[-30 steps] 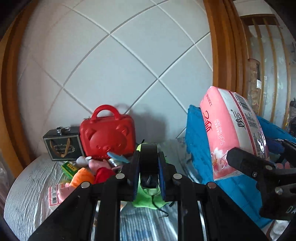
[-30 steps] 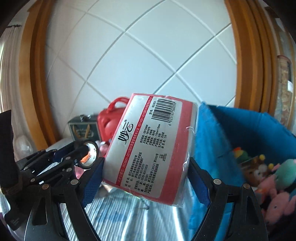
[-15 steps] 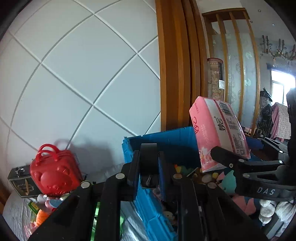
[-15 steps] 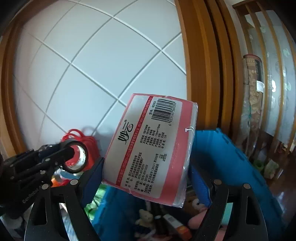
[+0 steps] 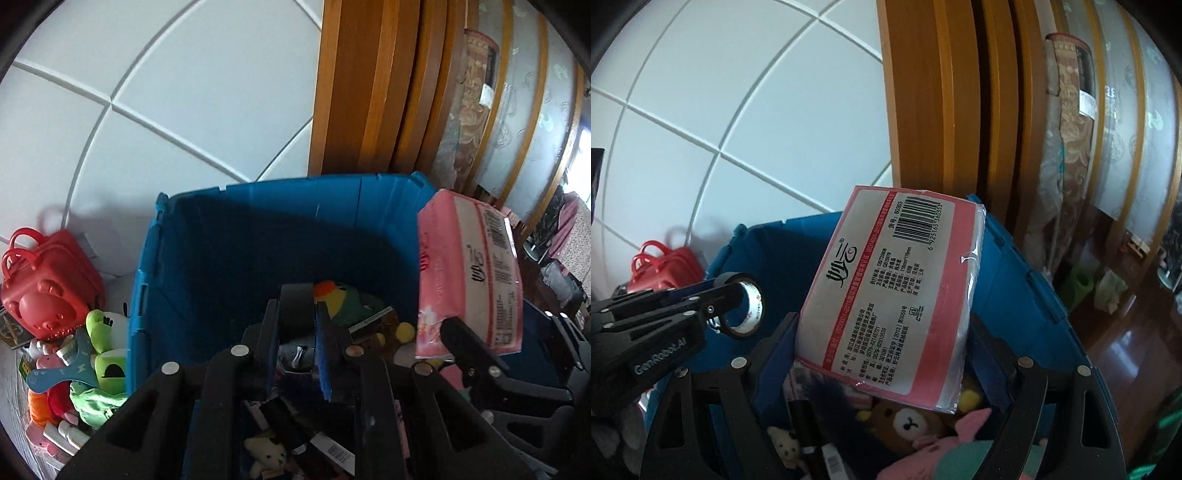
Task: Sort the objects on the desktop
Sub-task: 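Lower tape roll into crate with left tool while right tool releases tissue pack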
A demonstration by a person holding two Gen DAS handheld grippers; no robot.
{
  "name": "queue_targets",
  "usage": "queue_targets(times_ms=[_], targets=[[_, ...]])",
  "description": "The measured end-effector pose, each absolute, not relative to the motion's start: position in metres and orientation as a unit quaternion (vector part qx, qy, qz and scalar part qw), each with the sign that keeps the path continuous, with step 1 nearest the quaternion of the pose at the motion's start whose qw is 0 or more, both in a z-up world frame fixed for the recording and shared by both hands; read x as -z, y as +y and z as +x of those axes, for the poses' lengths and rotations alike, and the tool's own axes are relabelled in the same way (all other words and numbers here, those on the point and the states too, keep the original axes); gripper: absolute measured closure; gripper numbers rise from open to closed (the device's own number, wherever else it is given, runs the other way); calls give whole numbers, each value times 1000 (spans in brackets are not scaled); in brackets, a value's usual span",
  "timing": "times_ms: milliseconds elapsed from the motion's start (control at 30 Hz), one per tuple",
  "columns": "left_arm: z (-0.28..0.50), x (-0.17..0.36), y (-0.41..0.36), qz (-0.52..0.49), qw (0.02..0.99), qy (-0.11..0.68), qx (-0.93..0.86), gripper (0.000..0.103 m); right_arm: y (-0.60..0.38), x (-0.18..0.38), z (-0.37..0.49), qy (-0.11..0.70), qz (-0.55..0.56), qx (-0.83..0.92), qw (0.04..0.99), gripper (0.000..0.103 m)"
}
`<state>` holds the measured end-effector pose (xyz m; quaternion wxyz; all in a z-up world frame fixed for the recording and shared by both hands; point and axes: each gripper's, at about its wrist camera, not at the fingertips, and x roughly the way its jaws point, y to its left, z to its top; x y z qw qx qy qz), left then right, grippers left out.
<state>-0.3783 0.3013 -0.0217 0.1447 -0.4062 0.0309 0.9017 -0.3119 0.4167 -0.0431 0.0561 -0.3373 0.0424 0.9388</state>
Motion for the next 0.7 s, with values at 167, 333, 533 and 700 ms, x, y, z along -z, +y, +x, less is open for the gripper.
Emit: queue_targets(times_ms=[167,333,533,700], targets=[[-396,69,307,-459,123,58,-878,85,432,79,-332,61,-392,-916,62,16],[-390,84,311,-473,114,96,-869,85,424,105,-340,37,-426,-901,69,16],[-390,91,321,-487,123,126,-856,85,425,114,-342,24,-427,-902,61,16],[-393,94,326,-490,116,139,-853,79,424,111,-342,31,-419,-906,56,14]])
